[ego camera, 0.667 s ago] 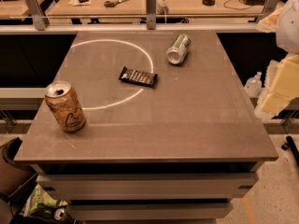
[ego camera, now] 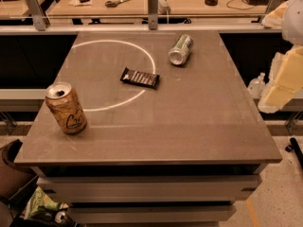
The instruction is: Place green can upright
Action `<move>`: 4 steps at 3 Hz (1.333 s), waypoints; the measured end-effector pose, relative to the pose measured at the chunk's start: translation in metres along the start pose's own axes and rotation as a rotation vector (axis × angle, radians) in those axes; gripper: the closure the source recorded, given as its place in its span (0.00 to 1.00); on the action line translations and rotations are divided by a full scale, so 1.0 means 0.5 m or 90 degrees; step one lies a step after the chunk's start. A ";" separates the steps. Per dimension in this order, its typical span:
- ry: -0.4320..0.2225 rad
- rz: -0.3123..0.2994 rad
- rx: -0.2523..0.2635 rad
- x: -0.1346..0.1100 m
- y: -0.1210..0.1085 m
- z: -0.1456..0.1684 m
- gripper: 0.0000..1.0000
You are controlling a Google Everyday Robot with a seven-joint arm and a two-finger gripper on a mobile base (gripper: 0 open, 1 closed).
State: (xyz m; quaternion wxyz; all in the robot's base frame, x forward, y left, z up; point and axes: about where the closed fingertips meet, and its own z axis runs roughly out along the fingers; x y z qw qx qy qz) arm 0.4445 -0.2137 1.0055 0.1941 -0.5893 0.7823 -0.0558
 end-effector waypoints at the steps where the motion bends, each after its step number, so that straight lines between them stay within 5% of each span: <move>1: -0.021 0.091 -0.015 -0.004 -0.055 -0.018 0.00; 2: -0.054 0.212 -0.016 -0.023 -0.102 -0.028 0.00; 4: -0.014 0.400 0.028 -0.057 -0.166 0.000 0.00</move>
Offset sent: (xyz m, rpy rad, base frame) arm 0.0643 -0.0087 0.0470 0.3582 0.0905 -0.5189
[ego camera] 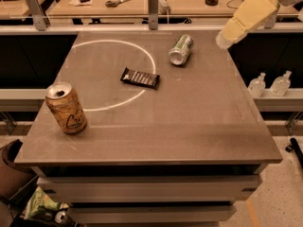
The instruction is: Place green can upright
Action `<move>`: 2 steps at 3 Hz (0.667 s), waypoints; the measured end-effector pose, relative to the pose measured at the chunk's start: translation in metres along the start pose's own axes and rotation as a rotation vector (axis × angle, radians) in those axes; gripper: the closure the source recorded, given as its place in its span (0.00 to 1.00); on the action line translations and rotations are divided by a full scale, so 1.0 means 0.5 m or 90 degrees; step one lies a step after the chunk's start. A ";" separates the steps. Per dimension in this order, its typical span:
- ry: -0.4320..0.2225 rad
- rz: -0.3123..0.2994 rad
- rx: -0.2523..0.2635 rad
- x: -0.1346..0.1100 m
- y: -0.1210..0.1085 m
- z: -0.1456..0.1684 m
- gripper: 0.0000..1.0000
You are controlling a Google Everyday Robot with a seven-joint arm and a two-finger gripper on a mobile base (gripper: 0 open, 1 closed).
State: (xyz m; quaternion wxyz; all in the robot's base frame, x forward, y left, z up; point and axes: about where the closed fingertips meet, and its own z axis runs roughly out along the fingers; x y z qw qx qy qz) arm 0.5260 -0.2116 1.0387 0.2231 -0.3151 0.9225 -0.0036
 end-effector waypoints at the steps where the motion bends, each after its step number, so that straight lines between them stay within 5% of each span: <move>1: 0.005 0.119 0.016 -0.009 -0.025 0.039 0.00; 2: 0.004 0.242 0.035 -0.008 -0.056 0.060 0.00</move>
Offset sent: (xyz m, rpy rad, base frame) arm 0.0441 -0.0336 -0.0331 0.2155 0.0520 -0.6696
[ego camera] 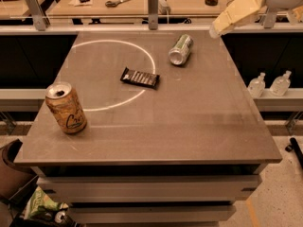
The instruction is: Place green can upright
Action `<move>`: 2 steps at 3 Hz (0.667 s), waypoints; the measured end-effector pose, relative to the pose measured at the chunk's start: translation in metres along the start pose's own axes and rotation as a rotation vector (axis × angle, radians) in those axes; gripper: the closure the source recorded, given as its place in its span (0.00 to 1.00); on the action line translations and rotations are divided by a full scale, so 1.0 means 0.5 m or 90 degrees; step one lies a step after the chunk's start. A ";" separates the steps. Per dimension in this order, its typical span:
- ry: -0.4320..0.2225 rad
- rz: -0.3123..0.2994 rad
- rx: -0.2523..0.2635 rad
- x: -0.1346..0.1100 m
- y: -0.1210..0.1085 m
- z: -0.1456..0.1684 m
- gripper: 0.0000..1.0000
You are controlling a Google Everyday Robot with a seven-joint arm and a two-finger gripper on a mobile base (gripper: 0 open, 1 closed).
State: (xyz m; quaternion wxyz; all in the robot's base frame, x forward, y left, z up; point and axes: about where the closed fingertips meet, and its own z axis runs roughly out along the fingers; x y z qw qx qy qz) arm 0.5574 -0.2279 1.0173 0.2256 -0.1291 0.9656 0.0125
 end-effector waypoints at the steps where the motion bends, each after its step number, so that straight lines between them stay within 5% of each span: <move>1: -0.005 0.121 0.019 -0.015 -0.034 0.013 0.00; 2: -0.007 0.118 0.017 -0.024 -0.032 0.013 0.00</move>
Offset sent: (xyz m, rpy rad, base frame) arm 0.0120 -0.0126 -0.0021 0.0419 0.0019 -0.1445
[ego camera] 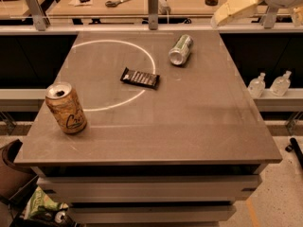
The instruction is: Place green can upright
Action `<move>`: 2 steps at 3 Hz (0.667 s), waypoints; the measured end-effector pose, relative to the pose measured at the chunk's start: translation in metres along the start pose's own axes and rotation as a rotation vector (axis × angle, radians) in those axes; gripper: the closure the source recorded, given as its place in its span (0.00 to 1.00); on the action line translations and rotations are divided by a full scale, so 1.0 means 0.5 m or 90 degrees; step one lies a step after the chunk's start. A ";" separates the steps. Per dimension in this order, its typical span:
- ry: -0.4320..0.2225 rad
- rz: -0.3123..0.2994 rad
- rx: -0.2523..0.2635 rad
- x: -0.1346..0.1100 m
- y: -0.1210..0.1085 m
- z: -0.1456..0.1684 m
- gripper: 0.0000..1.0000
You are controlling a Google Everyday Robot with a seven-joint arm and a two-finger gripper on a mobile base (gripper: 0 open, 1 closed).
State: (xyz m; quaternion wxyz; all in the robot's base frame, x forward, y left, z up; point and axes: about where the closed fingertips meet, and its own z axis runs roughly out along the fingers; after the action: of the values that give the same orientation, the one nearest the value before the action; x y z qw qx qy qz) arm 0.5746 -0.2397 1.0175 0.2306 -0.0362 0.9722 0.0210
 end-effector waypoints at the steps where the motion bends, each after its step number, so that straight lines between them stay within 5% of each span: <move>1: 0.017 0.002 -0.003 -0.022 0.022 -0.004 0.00; 2: 0.029 0.019 -0.006 -0.057 0.076 -0.003 0.00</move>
Offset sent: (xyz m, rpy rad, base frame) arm 0.0320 0.0719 0.0269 0.0366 0.1059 -0.0674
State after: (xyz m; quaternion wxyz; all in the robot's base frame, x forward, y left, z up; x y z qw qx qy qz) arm 0.5964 -0.2001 1.0329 0.2082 -0.0236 0.9774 0.0285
